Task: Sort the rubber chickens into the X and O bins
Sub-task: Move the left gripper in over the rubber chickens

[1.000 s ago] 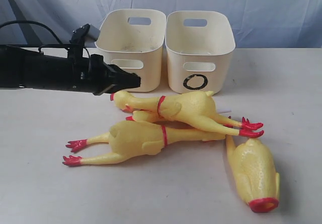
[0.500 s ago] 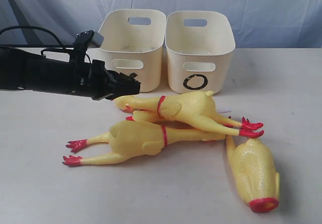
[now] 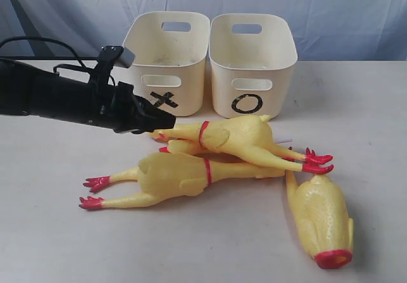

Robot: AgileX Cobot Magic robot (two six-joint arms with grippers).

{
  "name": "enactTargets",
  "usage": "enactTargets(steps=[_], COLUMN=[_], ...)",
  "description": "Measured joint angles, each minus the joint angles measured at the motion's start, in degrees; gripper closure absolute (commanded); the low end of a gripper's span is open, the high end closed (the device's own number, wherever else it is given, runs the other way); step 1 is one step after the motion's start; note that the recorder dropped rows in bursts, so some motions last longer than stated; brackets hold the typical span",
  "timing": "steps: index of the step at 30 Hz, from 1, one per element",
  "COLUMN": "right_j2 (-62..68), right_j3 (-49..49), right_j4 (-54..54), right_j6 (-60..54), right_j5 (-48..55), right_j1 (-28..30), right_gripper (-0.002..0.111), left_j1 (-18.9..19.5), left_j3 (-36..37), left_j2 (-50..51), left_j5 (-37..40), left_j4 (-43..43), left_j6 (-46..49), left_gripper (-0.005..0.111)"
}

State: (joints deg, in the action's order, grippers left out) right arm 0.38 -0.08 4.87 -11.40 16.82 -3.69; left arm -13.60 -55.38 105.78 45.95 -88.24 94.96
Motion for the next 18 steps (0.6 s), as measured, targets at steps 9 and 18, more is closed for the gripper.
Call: enactTargets(steps=[9,18], right_j2=[0.0,0.0], right_j3=[0.0,0.0], right_j4=[0.0,0.0], right_j6=[0.0,0.0], right_j5=[0.0,0.0], right_j1=[0.0,0.0], right_gripper=[0.109,0.109], left_j1=[0.0,-0.36], left_j3=[-0.35,-1.9], left_j2=[0.0,0.0], left_j5=[0.0,3.31], left_j4=[1.75,4.36], left_j6=[2.62,3.0], left_gripper=[0.107,0.107])
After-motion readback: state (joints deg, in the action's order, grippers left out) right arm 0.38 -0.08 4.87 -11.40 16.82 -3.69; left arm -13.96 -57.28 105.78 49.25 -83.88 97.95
